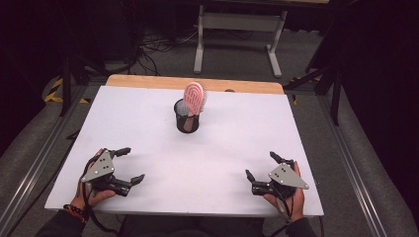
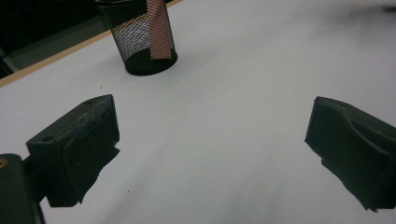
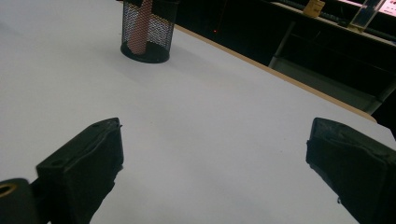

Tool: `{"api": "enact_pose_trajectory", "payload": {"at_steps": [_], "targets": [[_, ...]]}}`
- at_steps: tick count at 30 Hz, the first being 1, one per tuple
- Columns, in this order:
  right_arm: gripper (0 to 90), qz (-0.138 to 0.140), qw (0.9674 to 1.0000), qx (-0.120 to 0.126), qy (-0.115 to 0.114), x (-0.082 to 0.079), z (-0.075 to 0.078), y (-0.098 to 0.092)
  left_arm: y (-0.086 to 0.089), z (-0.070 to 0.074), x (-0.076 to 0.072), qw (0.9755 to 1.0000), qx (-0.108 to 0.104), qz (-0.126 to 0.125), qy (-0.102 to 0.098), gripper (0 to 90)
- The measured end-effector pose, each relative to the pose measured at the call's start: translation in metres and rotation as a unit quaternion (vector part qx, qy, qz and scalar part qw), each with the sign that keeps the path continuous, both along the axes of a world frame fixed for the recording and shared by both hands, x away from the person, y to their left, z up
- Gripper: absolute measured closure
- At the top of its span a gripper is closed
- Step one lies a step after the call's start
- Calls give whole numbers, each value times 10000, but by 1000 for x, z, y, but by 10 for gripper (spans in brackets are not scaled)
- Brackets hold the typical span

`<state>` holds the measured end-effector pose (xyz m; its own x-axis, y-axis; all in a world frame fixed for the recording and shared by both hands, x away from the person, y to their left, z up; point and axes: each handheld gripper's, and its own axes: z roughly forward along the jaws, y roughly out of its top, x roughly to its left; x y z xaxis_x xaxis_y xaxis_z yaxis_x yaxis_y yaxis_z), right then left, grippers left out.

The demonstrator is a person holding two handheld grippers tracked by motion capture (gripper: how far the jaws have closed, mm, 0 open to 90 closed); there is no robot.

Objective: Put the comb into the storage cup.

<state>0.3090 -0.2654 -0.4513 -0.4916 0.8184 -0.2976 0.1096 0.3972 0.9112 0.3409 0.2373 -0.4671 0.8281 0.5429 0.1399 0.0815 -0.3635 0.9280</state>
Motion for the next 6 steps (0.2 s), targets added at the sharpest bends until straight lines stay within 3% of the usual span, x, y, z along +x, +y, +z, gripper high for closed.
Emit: {"api": "enact_pose_trajectory", "payload": {"at_steps": [6], "targets": [[44,-14,10000,63,2,0,0,-1,0,0,0,10000,-21,12,0,36]]}}
